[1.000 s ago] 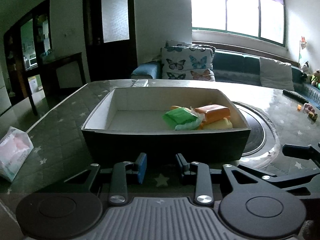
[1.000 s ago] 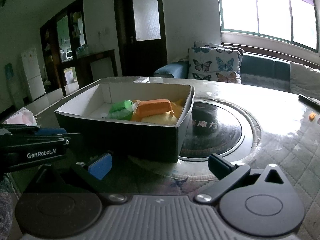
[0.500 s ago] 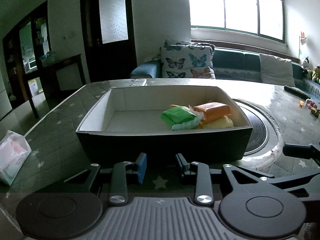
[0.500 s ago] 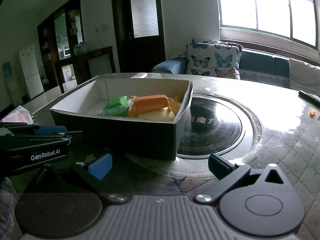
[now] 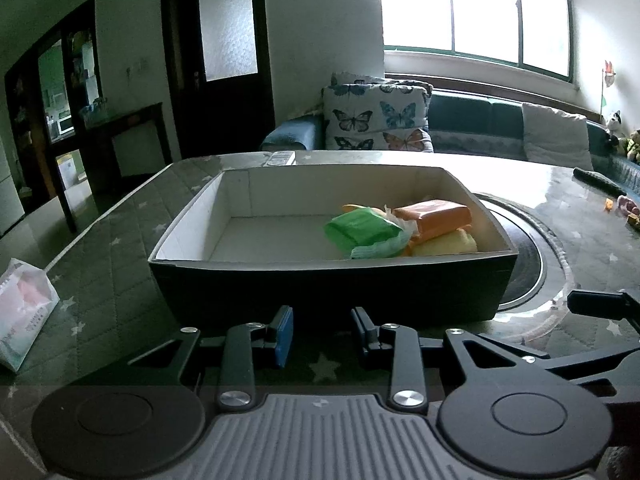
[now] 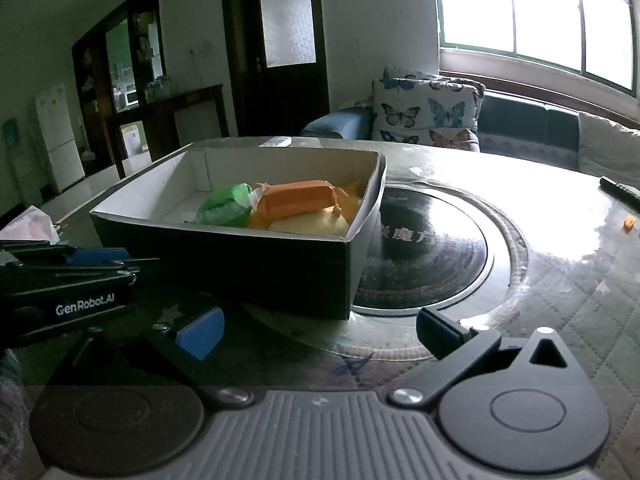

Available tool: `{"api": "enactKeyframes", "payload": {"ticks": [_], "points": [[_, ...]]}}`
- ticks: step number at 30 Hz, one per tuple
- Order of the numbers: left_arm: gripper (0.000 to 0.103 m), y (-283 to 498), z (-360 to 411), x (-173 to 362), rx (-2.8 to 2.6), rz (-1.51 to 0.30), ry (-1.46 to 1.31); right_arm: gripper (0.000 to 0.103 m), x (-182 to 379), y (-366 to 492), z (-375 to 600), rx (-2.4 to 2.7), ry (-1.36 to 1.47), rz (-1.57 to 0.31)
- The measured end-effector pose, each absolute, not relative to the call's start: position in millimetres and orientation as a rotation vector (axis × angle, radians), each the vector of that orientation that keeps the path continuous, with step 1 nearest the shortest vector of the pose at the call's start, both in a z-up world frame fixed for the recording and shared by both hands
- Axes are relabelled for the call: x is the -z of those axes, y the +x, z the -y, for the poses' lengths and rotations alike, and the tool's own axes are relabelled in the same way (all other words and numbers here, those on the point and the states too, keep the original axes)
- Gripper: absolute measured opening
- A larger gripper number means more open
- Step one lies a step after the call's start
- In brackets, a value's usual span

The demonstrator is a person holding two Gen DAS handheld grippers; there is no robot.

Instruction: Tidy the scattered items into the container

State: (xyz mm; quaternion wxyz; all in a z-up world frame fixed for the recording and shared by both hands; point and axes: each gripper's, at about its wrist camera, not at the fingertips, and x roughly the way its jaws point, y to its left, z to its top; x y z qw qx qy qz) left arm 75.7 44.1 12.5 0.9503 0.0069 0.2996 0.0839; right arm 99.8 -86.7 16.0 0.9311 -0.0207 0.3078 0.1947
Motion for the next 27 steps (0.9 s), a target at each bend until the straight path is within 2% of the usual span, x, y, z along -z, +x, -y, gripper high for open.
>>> {"api": "enactKeyframes", "payload": {"ticks": [27], "points": [[0.035,92.8,-50.4,-7.4,-0.170,-0.640,0.018,0.103,-9.7,121.9,83.0,-0.396,-0.043,-0.667]]}}
